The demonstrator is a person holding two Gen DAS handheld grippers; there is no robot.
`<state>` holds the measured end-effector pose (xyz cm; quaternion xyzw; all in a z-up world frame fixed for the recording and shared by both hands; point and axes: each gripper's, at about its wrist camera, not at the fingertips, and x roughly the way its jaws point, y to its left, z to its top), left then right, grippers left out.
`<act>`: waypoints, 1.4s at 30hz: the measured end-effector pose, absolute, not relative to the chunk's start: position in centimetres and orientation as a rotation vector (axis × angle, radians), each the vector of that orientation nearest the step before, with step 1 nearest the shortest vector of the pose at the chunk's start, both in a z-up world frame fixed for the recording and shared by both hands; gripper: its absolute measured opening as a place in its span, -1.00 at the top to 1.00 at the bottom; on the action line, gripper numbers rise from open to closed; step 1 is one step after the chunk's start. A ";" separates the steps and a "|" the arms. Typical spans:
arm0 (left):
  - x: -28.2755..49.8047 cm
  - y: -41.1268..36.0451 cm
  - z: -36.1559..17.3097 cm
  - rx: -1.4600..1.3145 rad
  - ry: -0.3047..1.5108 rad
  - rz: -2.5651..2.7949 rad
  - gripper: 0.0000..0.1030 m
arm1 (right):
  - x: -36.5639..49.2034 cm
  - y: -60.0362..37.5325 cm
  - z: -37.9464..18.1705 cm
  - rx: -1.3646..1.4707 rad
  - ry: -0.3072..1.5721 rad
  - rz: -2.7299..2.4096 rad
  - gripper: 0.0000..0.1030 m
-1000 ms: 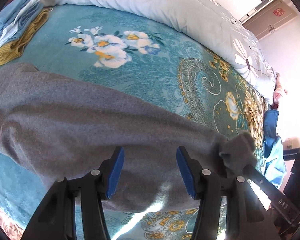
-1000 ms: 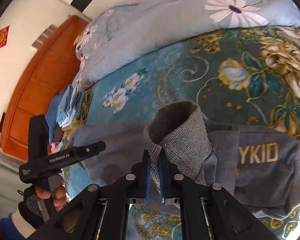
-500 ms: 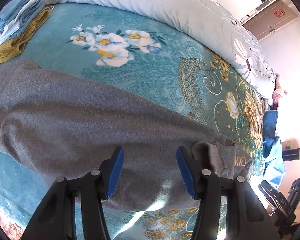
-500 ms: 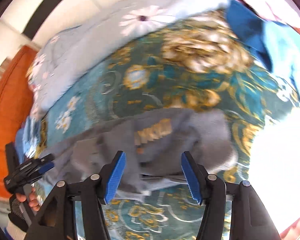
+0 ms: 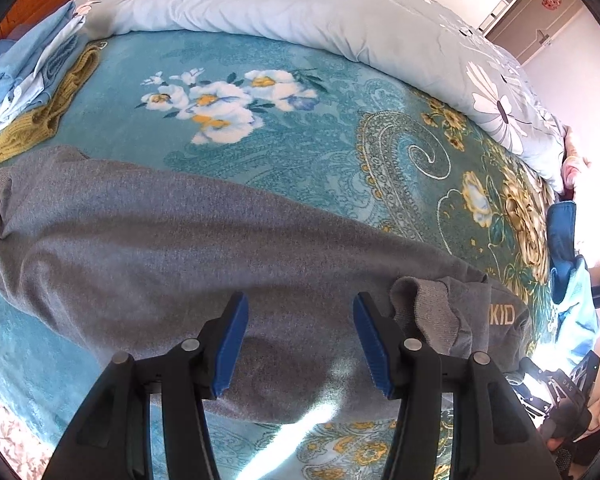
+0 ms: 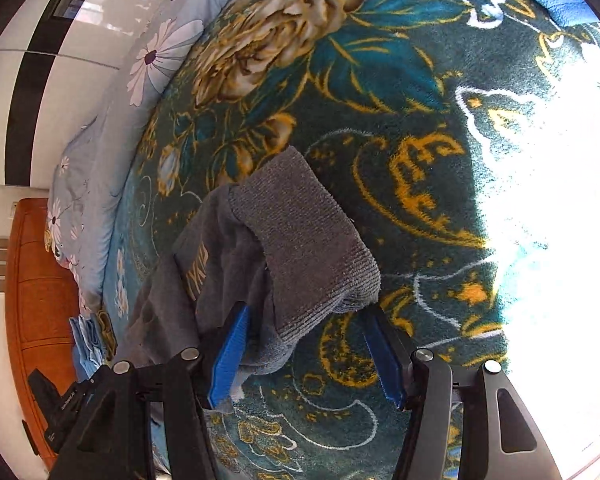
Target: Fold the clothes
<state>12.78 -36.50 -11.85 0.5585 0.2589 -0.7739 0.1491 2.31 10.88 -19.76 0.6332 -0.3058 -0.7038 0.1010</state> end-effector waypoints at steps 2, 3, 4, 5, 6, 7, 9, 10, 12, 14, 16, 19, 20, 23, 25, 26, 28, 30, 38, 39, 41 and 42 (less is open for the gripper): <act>12.9 -36.4 -12.0 1.604 0.754 -2.216 -0.09 | 2.1 11.5 -20.0 1.841 -0.991 -2.083 -0.19; 13.0 -36.4 -12.1 1.605 0.761 -2.211 -0.09 | 1.9 11.7 -19.8 1.825 -1.017 -2.093 -0.17; 13.1 -36.4 -12.2 1.606 0.769 -2.206 -0.09 | 1.8 11.7 -19.7 1.816 -1.019 -2.103 -0.03; 13.2 -36.4 -12.3 1.606 0.777 -2.201 -0.09 | 1.6 11.7 -19.5 1.806 -1.021 -2.114 0.06; 13.3 -36.4 -12.4 1.605 0.785 -2.197 -0.09 | 1.4 11.7 -19.2 1.795 -1.021 -2.125 0.35; 13.4 -36.4 -12.4 1.605 0.790 -2.194 -0.09 | 1.1 11.7 -19.0 1.793 -1.015 -2.134 0.72; 13.6 -36.5 -12.5 1.605 0.797 -2.185 -0.09 | 0.4 11.5 -18.5 1.807 -0.975 -2.151 0.78; 13.6 -36.6 -12.6 1.604 0.803 -2.180 -0.09 | 0.2 11.3 -18.0 1.803 -0.943 -2.159 0.79; 13.7 -36.8 -12.6 1.602 0.810 -2.172 -0.09 | -0.4 10.6 -16.6 1.780 -0.834 -2.196 0.80; 13.8 -36.9 -12.7 1.598 0.812 -2.168 -0.09 | -0.8 10.9 -14.4 1.713 -0.706 -2.261 0.81; 13.8 -37.1 -12.9 1.602 0.811 -2.163 -0.09 | -1.1 11.4 -13.1 1.671 -0.635 -2.300 0.82; 13.8 -37.2 -13.1 1.604 0.821 -2.151 -0.09 | -1.5 12.2 -14.3 1.729 -0.567 -2.309 0.82; 13.8 -37.3 -13.2 1.604 0.821 -2.150 -0.09 | -1.5 12.5 -15.2 1.761 -0.570 -2.297 0.82; 14.0 -37.3 -13.3 1.611 0.813 -2.147 -0.09 | -1.2 12.7 -17.6 1.843 -0.566 -2.275 0.82; 14.1 -37.5 -13.4 1.615 0.807 -2.146 -0.09 | -1.1 12.8 -18.2 1.858 -0.580 -2.274 0.82; 14.2 -37.7 -13.5 1.616 0.805 -2.145 -0.09 | -1.1 12.8 -18.3 1.858 -0.584 -2.276 0.82; 14.3 -37.9 -13.5 1.615 0.812 -2.143 -0.09 | -1.1 12.6 -18.0 1.858 -0.574 -2.272 0.80; 14.3 -37.9 -13.4 1.612 0.815 -2.148 -0.09 | -1.1 12.4 -17.4 1.857 -0.555 -2.259 0.72; 13.6 -35.6 -12.7 1.638 0.905 -2.206 -0.09 | 2.0 10.5 -15.1 1.908 -0.516 -2.203 0.25; 13.4 -35.0 -12.6 1.651 0.924 -2.222 -0.09 | 2.6 9.9 -15.3 1.913 -0.552 -2.171 0.23; 12.8 -33.4 -12.8 1.688 0.946 -2.248 -0.09 | 3.4 8.4 -16.4 1.931 -0.638 -2.084 0.19; 12.4 -32.7 -12.9 1.711 0.940 -2.259 -0.09 | 3.6 7.6 -17.1 1.948 -0.648 -2.061 0.18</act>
